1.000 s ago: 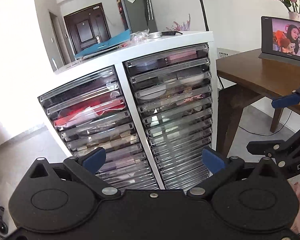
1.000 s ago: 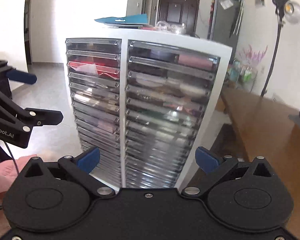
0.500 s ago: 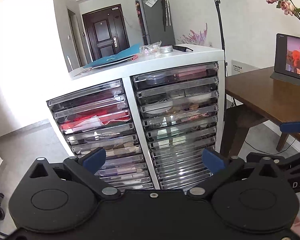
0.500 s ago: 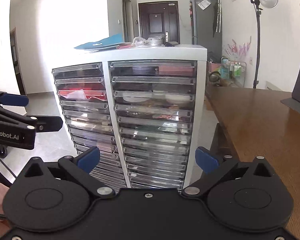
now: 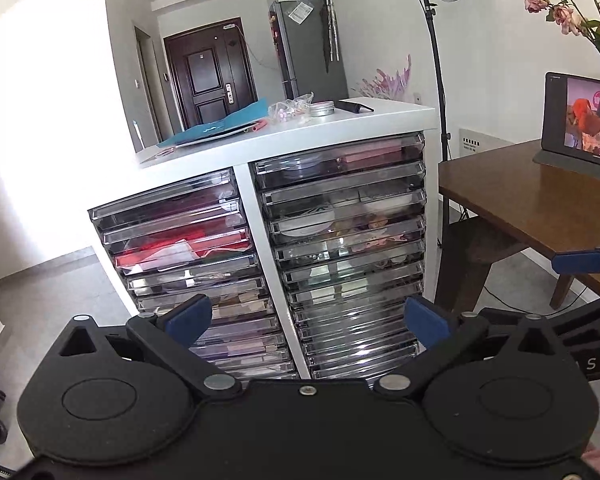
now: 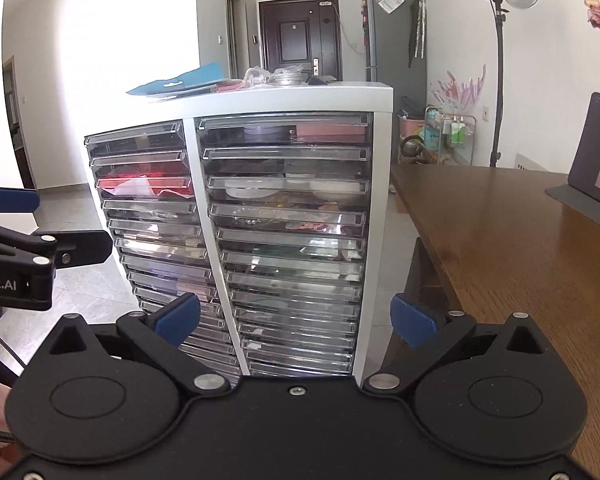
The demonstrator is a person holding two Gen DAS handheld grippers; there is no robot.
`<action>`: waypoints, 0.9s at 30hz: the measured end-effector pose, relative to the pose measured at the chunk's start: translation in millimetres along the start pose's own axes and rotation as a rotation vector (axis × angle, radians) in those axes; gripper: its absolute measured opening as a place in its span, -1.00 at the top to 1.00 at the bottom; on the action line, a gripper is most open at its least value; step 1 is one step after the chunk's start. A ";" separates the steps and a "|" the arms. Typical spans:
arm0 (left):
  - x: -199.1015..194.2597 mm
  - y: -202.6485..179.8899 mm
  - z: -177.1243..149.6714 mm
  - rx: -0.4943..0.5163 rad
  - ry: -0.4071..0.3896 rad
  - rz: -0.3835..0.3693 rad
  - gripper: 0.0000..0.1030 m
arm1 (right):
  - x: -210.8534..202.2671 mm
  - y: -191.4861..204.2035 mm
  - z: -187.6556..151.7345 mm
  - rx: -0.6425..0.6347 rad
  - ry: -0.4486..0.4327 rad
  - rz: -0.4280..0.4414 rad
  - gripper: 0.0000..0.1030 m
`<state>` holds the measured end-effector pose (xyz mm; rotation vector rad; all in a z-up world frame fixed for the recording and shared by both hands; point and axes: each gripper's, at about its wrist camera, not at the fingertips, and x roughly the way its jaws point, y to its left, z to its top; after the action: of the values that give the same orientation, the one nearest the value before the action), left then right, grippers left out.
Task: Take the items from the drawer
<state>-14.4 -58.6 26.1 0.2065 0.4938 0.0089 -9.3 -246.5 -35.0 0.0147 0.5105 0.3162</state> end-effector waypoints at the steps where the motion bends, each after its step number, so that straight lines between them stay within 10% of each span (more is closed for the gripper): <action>1: -0.7 0.0 -0.2 -0.002 -0.003 0.001 -1.00 | -0.1 0.0 -0.3 0.001 0.001 0.001 -0.99; 27: -0.5 -5.1 -4.9 0.002 -0.002 0.001 -1.00 | 5.8 1.2 -4.7 0.001 0.022 0.000 -0.99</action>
<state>-17.3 -62.7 21.0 0.2085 0.4918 0.0098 -7.2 -243.9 -41.8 0.0126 0.5330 0.3167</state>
